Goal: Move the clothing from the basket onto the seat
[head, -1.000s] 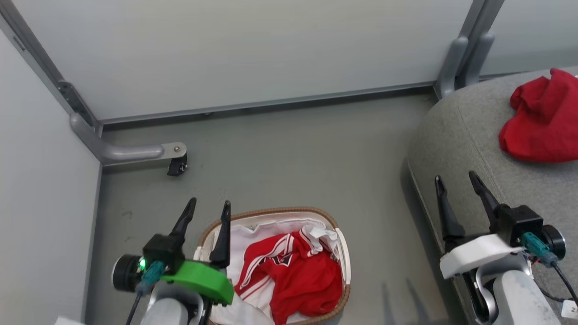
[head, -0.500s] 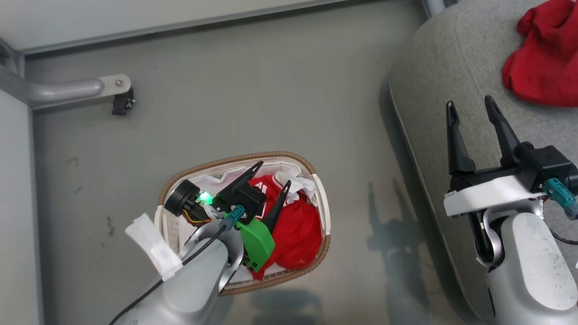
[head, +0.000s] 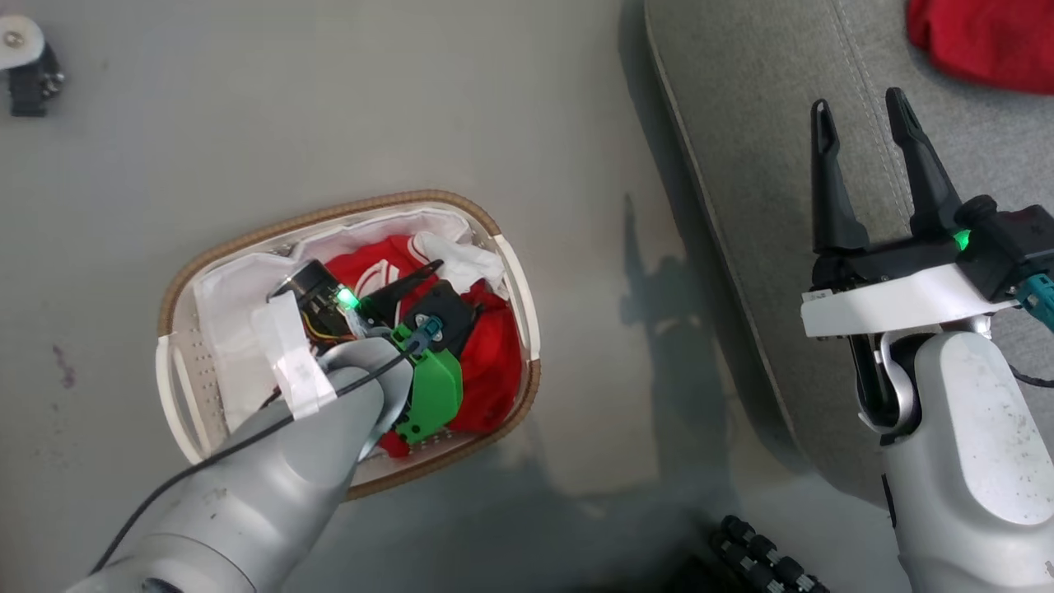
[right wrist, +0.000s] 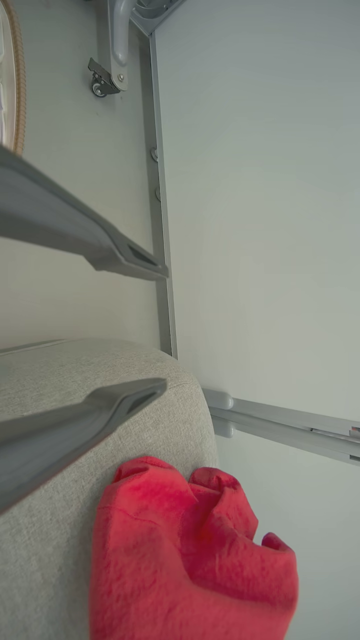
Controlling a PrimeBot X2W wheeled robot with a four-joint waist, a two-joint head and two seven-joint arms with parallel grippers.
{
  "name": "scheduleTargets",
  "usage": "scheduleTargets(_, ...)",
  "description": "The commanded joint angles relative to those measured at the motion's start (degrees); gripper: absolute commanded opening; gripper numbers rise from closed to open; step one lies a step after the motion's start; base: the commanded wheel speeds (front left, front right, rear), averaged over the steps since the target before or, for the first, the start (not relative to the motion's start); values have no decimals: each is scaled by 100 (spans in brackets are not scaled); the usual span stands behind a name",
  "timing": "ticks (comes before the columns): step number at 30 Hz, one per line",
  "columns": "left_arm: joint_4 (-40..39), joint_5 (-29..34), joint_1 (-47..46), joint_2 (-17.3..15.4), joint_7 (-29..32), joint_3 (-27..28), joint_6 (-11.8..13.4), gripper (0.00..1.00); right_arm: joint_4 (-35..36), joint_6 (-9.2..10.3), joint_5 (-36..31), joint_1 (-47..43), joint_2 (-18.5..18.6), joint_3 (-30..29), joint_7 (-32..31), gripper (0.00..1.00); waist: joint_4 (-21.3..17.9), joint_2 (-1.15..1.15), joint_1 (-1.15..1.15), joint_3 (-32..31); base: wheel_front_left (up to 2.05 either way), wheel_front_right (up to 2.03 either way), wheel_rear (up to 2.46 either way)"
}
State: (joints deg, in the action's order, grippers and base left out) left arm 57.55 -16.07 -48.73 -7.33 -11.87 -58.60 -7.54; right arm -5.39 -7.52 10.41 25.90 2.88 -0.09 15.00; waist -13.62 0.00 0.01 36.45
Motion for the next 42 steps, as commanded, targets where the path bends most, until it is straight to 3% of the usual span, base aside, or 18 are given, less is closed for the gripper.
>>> scheduleTargets(1,95,-44,-211,-106,1,-81,12,100,85,6,59,119,2,40,29,100,-495,0,-1,586,0,0,0)
scheduleTargets(19,1027,-467,-1009,-304,60,-800,11,100,497,6,363,230,4,292,28,100,-925,0,-1,1199,0,0,0)
scheduleTargets(20,1075,-496,-1027,-291,78,-831,11,68,496,6,363,219,4,296,28,100,-927,0,-1,1204,0,0,0)
scheduleTargets(21,1102,-508,-1035,-277,86,-851,11,43,493,6,362,210,4,293,28,100,-924,0,-1,1205,0,0,0)
scheduleTargets(22,1146,-534,-1050,-264,79,-861,11,25,485,6,357,201,5,293,28,100,-916,0,-1,1203,0,0,0)
scheduleTargets(23,1182,-558,-1055,-241,58,-870,11,0,473,6,352,193,4,294,28,100,-902,0,-1,1194,0,0,0)
scheduleTargets(35,1126,-861,-742,-36,-296,-797,11,0,292,6,-4,46,7,256,28,100,-540,0,-1,659,0,0,0)
scheduleTargets(42,472,-879,-626,-71,-336,-630,98,0,102,6,-328,-110,9,152,28,100,-188,0,-1,81,0,0,0)
